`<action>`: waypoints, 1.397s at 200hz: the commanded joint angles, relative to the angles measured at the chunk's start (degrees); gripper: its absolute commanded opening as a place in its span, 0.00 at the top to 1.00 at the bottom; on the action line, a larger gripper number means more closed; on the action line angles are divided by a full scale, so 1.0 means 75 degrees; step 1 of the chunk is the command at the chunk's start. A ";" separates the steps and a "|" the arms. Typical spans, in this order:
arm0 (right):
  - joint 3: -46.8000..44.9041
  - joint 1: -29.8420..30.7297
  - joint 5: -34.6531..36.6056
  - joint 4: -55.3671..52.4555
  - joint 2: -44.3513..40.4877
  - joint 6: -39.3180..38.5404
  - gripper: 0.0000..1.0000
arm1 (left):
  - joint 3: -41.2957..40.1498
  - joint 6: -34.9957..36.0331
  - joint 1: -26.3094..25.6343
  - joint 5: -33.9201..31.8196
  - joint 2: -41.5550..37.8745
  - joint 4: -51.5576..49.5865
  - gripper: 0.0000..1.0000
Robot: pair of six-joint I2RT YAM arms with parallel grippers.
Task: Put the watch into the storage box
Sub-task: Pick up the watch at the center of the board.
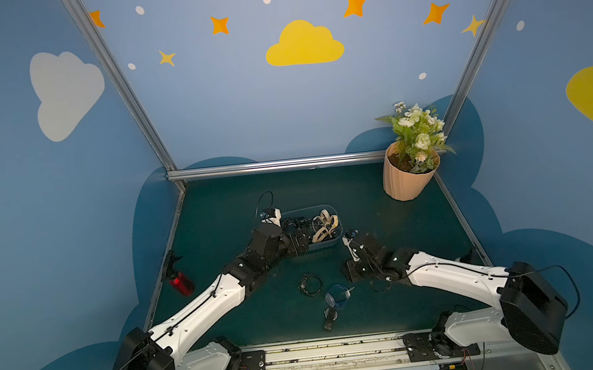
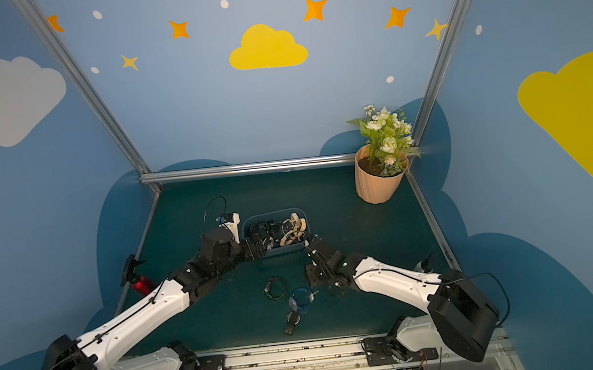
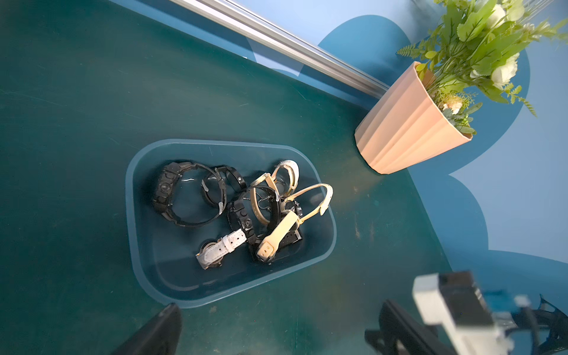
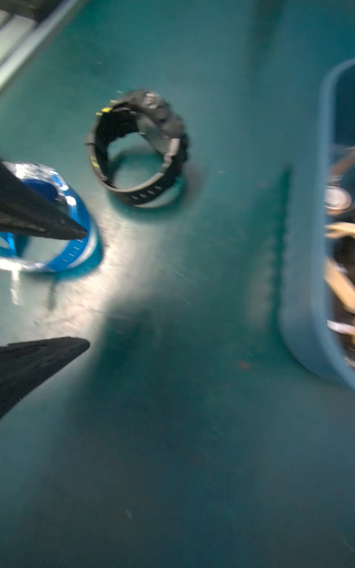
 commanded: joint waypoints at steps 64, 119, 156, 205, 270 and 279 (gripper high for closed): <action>-0.0092 0.1240 0.0126 -0.0196 0.0815 0.1037 0.56 | 0.0088 0.0161 0.0035 -0.0274 -0.0259 -0.0129 0.00; 0.0114 0.1224 0.0296 -0.0456 0.1221 0.1206 0.62 | -0.0018 0.0114 0.0029 -0.0364 -0.0460 -0.0194 0.00; 0.0374 0.1229 0.0478 -0.0671 0.1530 0.1195 0.77 | -0.0032 0.0051 0.0027 -0.0389 -0.0582 -0.0301 0.00; 0.0586 0.1213 0.1086 -0.0888 0.1178 0.1002 1.00 | -0.0076 0.0078 0.0022 -0.0480 -0.0613 -0.0403 0.00; 0.1247 0.0771 0.2227 -0.1155 0.0138 0.0125 1.00 | -0.0233 0.0013 0.0045 -0.0630 -0.0814 -0.0633 0.00; 0.1419 0.0576 0.2212 -0.1051 0.0152 -0.0089 1.00 | -0.0264 -0.0003 0.0044 -0.0658 -0.0871 -0.0664 0.00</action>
